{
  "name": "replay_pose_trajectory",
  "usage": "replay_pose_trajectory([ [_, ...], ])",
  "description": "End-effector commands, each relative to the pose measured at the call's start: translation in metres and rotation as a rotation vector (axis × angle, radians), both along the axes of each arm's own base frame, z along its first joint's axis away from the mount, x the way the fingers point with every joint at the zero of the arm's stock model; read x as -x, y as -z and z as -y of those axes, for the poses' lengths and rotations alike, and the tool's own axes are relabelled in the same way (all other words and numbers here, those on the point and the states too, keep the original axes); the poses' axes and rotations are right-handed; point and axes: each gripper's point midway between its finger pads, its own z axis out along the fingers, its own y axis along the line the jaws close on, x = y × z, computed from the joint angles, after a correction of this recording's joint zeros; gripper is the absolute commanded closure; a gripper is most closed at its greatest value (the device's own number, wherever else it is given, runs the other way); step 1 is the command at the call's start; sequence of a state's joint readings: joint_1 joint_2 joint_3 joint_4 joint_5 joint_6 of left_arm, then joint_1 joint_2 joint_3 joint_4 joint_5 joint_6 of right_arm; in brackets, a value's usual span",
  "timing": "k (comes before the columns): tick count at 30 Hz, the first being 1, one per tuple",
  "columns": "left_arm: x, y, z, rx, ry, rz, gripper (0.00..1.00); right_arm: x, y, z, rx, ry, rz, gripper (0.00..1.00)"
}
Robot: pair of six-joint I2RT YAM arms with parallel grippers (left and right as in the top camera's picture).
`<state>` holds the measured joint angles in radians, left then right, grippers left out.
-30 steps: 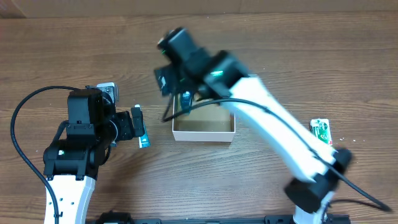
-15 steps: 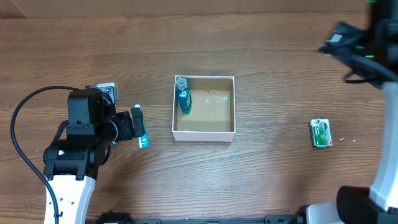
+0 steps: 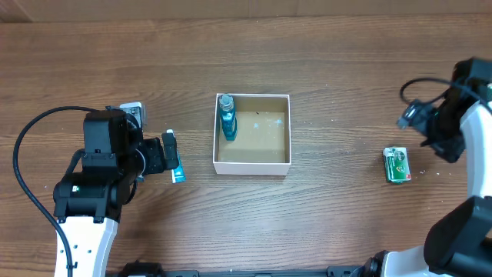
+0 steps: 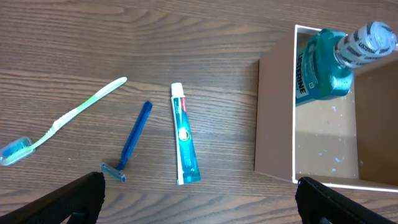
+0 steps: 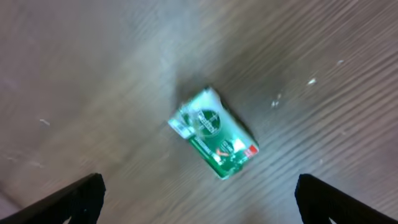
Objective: Pack container
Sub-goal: 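Move the right gripper to the green Dettol soap and grasp it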
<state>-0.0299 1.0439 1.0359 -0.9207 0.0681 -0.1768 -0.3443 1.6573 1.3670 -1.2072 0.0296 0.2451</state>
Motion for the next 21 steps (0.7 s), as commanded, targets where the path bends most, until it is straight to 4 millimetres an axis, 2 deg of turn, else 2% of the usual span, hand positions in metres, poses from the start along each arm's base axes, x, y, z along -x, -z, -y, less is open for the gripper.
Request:
replay_pose_trajectory([
  [1,-0.004,-0.01,-0.003,-0.019,0.007,0.028,0.0,0.011,0.033,-0.006,0.006,-0.183,-0.03,0.0],
  [5,-0.004,-0.01,-0.005,-0.026,0.001,0.028,0.0,0.015,0.068,-0.007,0.011,-0.206,-0.026,0.0],
  [10,-0.004,-0.01,-0.006,-0.029,-0.002,0.026,0.0,0.013,0.093,-0.006,0.005,-0.229,-0.043,0.0],
  [14,-0.003,-0.01,-0.006,-0.03,-0.002,0.024,0.0,0.02,0.115,-0.009,-0.029,-0.229,-0.111,0.0],
  [19,-0.003,-0.009,-0.006,-0.03,-0.002,0.02,0.0,0.024,0.121,-0.01,-0.041,-0.229,-0.135,0.0],
  [21,-0.003,-0.009,-0.006,-0.03,-0.002,0.02,0.0,0.025,0.121,-0.011,-0.046,-0.229,-0.141,0.04],
])
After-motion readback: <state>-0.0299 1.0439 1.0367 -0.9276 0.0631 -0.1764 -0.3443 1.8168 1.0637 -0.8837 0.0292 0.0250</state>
